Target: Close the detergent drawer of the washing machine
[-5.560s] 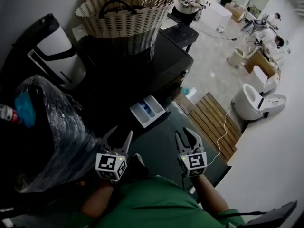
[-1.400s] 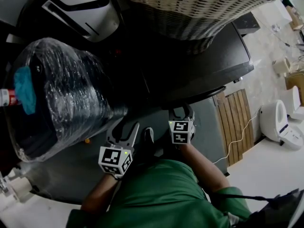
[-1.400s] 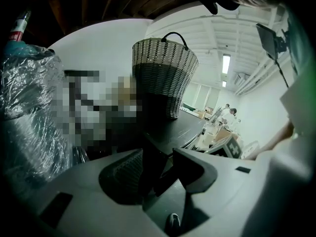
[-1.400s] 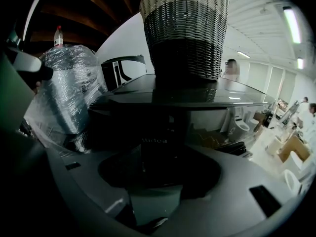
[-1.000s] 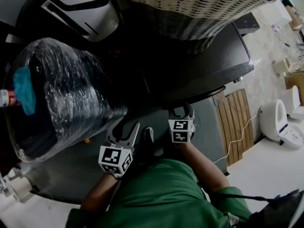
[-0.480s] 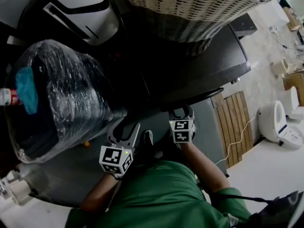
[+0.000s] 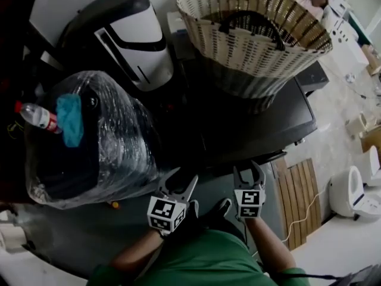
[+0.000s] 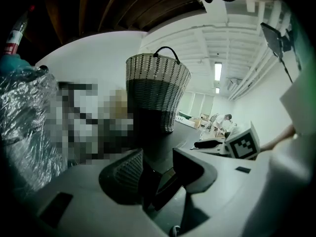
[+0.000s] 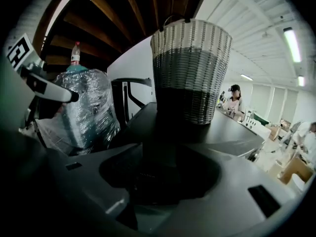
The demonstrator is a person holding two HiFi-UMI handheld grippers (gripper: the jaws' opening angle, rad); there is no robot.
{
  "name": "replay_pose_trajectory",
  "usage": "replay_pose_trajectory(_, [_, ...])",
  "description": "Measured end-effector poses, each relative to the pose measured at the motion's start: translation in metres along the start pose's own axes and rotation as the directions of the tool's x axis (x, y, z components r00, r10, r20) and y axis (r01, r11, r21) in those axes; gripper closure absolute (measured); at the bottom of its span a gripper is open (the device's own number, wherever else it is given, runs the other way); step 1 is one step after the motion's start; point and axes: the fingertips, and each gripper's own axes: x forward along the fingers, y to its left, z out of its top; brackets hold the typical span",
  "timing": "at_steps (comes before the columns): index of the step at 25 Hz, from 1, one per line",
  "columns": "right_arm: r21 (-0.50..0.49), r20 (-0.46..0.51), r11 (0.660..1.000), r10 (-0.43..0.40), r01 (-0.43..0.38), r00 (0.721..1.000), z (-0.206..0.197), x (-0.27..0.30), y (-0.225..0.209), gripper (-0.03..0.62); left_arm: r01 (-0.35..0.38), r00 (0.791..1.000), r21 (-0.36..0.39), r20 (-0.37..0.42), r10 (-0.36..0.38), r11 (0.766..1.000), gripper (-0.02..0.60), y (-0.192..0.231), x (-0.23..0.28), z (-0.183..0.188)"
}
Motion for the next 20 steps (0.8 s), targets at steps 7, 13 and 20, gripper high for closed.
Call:
replay_pose_trajectory(7, [-0.068,0.236,0.997,-0.013,0.030,0.972,0.105,-0.052,-0.019,0.386,-0.020,0.992,0.056,0.123,0.013,0.998,0.380,0.002,-0.006,0.053])
replay_pose_trajectory(13, [-0.013,0.385,0.999,-0.029,0.037,0.922,0.169,-0.111,-0.036,0.507,-0.069,0.967,0.108,0.253,0.040,0.992,0.380,0.006,-0.028,0.118])
replay_pose_trajectory(20, [-0.040,0.522,0.999,-0.007,0.033,0.853,0.228,-0.165,-0.041,0.522,-0.070,0.919,0.162,0.394,0.001,0.984,0.380,-0.014,-0.052,0.190])
